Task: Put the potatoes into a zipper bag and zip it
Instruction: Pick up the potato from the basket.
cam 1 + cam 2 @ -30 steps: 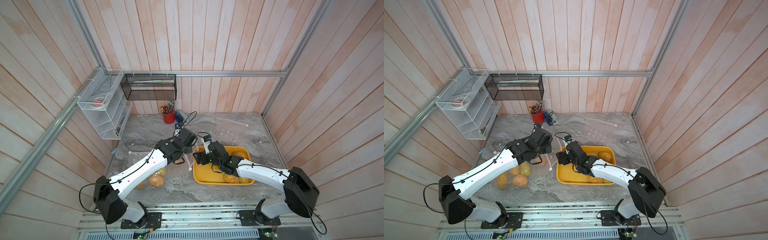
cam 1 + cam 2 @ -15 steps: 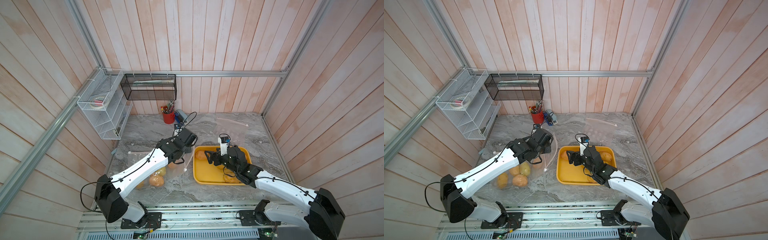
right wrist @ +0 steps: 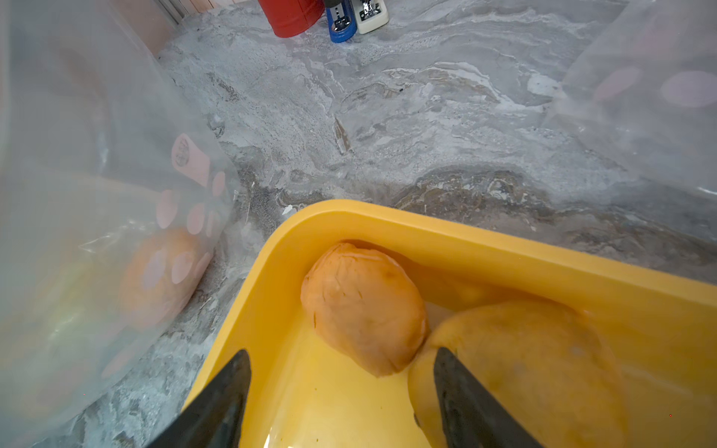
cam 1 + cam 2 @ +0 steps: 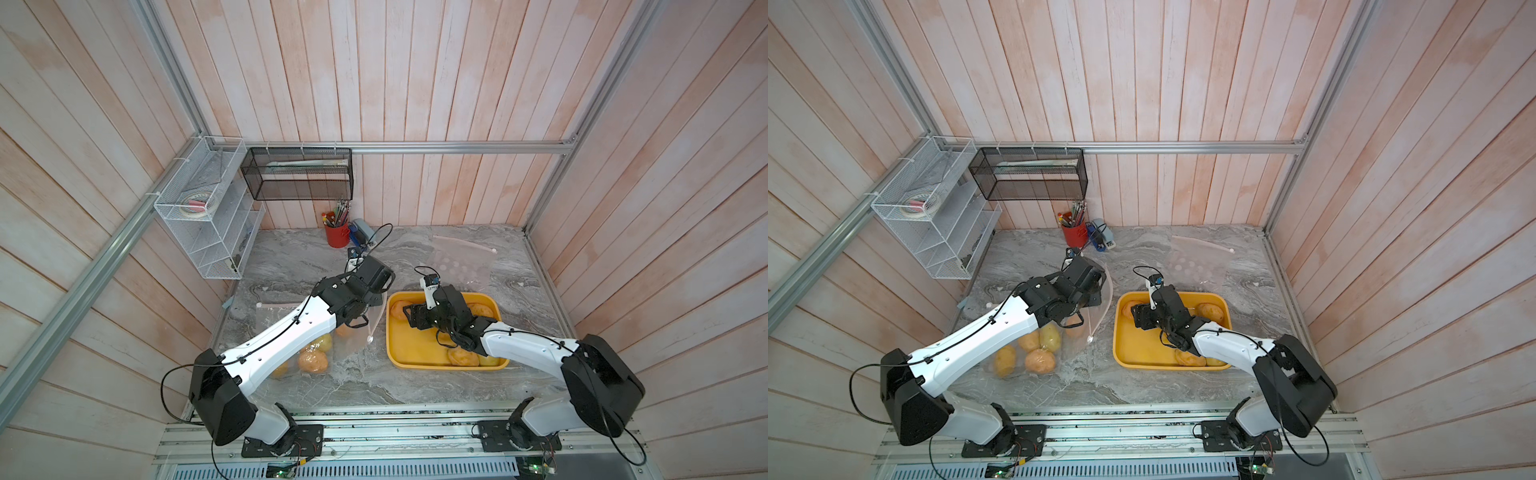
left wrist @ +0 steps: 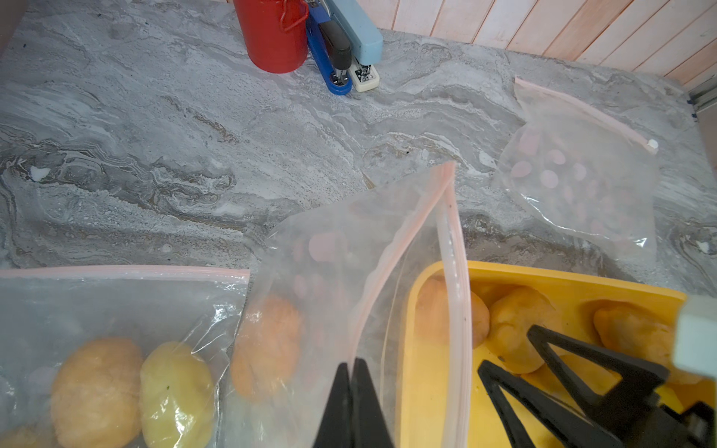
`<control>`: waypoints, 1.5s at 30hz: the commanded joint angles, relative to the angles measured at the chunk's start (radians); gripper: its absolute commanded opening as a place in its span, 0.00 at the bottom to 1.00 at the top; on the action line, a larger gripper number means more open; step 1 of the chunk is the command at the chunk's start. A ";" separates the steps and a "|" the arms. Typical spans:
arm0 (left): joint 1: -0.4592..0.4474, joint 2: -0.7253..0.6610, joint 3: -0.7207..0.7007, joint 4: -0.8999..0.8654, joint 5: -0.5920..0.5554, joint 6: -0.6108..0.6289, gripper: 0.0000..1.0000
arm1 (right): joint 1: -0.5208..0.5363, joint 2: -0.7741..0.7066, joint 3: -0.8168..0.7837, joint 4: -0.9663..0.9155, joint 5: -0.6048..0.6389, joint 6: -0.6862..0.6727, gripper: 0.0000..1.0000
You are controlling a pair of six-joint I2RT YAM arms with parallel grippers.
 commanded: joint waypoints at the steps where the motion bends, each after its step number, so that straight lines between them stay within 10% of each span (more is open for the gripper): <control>1: 0.004 -0.001 0.018 -0.007 -0.006 -0.005 0.00 | -0.003 0.054 0.064 -0.064 -0.019 -0.041 0.77; 32: 0.005 0.001 0.018 -0.003 0.007 0.002 0.00 | -0.011 0.278 0.176 -0.142 -0.100 -0.102 0.85; 45: 0.007 0.001 0.019 -0.004 0.013 0.004 0.00 | 0.130 0.271 0.209 -0.304 0.216 -0.007 0.71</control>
